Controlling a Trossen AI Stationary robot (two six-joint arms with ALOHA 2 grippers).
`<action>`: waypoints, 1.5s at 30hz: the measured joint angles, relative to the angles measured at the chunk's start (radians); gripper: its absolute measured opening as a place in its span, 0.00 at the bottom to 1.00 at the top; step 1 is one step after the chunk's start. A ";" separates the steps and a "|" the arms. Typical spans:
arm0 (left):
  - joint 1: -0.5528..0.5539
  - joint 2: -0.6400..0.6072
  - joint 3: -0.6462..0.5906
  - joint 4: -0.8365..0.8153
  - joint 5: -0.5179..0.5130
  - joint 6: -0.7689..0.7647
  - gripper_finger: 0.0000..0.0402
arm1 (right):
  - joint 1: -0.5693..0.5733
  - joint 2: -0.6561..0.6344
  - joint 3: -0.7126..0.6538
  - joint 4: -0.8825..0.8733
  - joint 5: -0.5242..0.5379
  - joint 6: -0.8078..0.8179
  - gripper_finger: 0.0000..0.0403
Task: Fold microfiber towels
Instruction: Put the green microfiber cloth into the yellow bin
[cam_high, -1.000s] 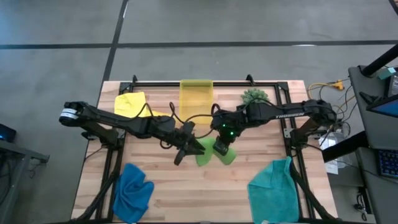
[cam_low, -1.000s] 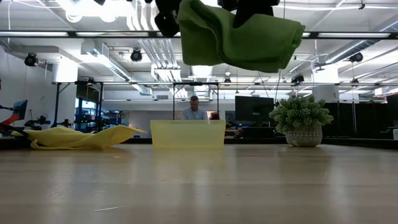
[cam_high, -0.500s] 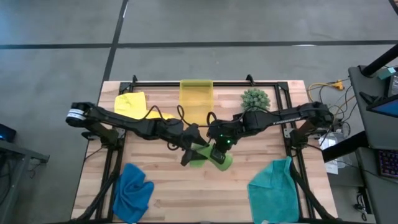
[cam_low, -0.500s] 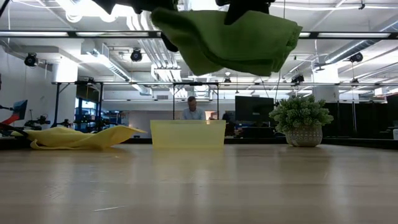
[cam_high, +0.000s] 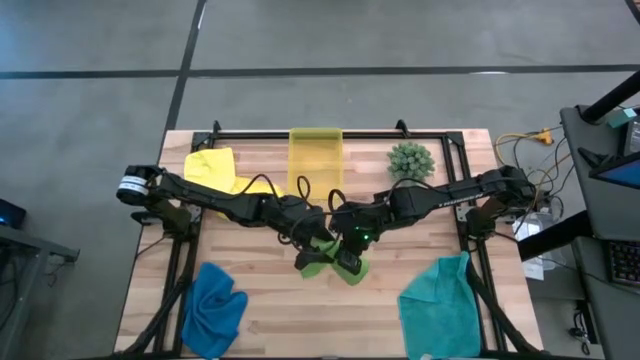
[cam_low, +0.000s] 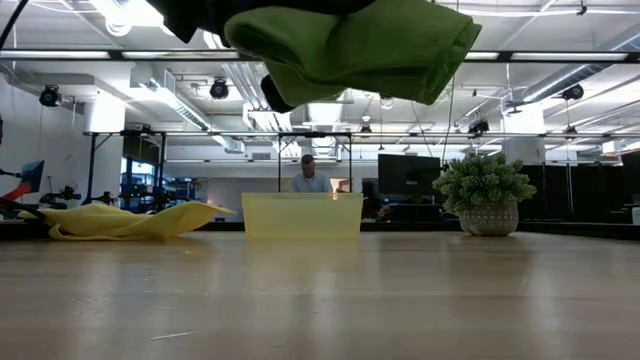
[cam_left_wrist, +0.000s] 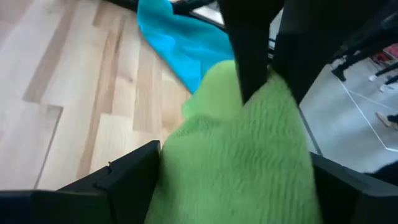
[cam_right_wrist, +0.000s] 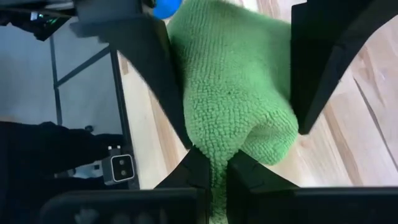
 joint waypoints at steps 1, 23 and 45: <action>0.001 0.000 0.000 -0.016 0.000 -0.001 0.76 | 0.002 0.000 0.000 0.000 0.000 -0.004 0.03; 0.049 -0.095 0.032 -0.237 0.026 0.054 0.66 | 0.006 -0.001 -0.001 -0.035 -0.063 -0.058 0.03; 0.156 -0.197 0.027 -0.460 0.127 0.212 0.03 | -0.039 -0.001 -0.002 -0.031 0.141 -0.110 0.03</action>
